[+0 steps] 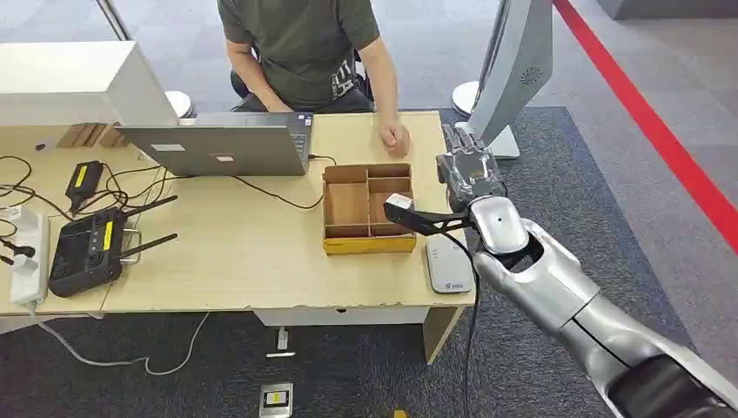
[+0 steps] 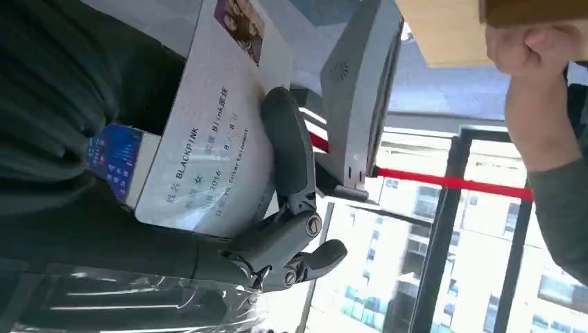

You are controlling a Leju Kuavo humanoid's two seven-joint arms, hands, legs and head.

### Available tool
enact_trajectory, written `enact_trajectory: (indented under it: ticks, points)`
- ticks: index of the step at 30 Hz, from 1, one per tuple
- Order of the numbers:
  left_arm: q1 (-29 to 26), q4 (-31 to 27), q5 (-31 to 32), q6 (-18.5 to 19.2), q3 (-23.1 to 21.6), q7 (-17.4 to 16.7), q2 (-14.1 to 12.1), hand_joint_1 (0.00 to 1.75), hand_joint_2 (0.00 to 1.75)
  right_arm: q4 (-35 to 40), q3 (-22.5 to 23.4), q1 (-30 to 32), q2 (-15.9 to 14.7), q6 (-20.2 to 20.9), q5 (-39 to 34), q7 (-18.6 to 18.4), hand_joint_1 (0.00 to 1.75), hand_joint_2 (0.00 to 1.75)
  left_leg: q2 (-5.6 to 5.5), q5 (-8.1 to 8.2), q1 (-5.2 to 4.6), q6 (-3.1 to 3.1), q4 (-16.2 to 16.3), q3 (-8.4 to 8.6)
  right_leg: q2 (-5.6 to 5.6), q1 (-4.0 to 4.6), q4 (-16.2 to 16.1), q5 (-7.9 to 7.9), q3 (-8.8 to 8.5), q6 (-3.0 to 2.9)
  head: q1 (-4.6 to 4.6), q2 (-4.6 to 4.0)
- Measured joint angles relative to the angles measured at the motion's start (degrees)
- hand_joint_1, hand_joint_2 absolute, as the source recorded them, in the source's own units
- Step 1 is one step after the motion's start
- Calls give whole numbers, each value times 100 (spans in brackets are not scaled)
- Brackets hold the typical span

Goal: Pass the card to the sensor for recognition and then transmit it.

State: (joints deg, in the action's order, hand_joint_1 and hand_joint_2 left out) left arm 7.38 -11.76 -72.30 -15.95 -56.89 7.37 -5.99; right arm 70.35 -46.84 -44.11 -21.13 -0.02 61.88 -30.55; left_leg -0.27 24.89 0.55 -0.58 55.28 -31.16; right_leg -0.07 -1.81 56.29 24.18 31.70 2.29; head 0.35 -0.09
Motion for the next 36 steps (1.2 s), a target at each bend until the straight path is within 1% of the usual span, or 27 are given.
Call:
enact_trajectory:
  ticks: [7,11,22,29,36]
  points:
    - [32,0,24,-18,18,-44,50,0,0,431,-44,-185,-59,215,15,-101,175,175,-1,0,0,0,0,-1,0,0,-1,0,-1,0,2,0]
    - [55,0,44,-20,18,-81,81,0,0,562,-61,-199,-96,234,15,-120,175,175,-1,0,0,0,0,-2,0,0,-1,0,0,0,0,0]
    - [111,0,103,-35,18,-140,153,0,0,516,-153,-398,-72,339,15,-125,175,175,-1,0,0,0,0,-5,0,0,0,0,1,0,0,0]
    - [170,0,168,-11,18,-136,201,0,0,280,-197,-560,109,251,-177,-149,175,175,-2,0,0,0,0,-6,0,0,0,0,1,0,2,2]
    - [181,0,203,-18,18,-219,212,0,0,-81,-212,-694,332,101,-380,-147,175,175,-2,0,0,0,-1,-8,-1,0,1,0,2,0,2,0]
